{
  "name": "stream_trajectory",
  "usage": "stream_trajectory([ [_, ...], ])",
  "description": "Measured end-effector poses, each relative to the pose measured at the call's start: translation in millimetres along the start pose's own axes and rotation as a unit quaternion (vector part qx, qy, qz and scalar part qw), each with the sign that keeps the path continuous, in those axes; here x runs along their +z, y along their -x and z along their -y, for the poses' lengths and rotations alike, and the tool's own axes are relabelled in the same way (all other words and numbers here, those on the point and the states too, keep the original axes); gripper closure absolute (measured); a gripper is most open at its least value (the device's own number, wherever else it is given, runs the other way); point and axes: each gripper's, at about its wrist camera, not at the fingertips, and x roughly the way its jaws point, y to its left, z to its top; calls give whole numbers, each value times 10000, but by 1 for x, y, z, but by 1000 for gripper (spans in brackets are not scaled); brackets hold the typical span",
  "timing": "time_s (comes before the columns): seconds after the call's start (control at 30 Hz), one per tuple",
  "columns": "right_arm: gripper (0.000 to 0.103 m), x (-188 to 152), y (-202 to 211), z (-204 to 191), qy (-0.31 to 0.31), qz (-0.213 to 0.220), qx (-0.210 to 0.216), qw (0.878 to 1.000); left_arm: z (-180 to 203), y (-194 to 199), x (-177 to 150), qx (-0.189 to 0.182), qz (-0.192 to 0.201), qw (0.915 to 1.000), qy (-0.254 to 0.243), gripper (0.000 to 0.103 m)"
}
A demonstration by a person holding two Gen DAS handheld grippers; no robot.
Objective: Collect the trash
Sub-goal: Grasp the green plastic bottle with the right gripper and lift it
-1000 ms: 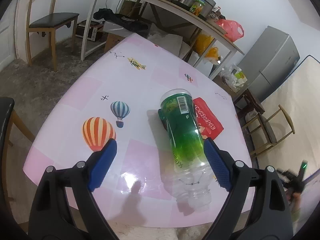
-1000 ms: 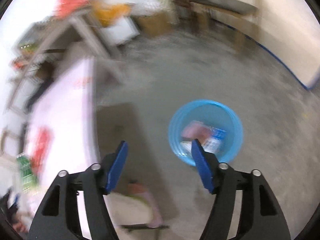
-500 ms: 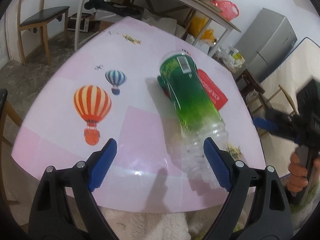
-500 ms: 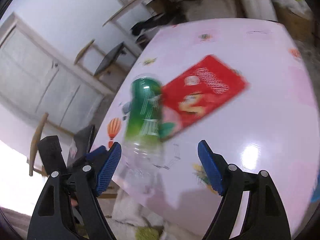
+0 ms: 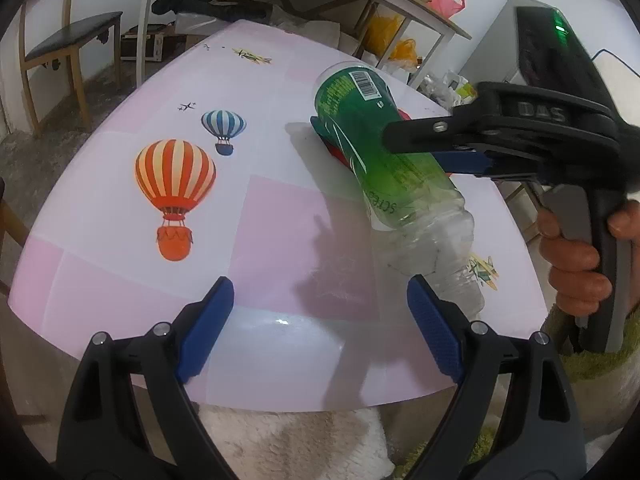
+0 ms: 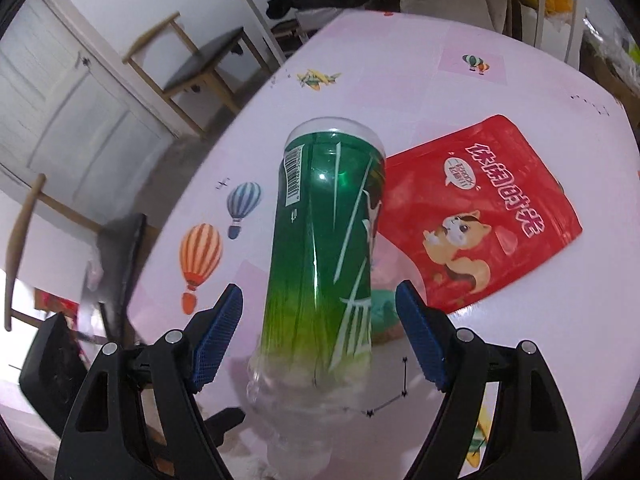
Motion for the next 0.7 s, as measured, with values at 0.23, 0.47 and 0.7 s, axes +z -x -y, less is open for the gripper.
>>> stream_trajectory([
  [0.23, 47, 0, -16, -3, -21, -275, -21, 9996, -3, 3, -1, 55, 74, 9999, -122, 19],
  [0.47, 49, -9, 6, 11, -362, -20, 523, 9980, -11, 16, 3, 4, 160, 9998, 66, 19],
  [0.7, 49, -31, 55, 47, -826, 495, 1004, 9903, -12, 21, 33, -88, 274, 9993, 227, 19],
])
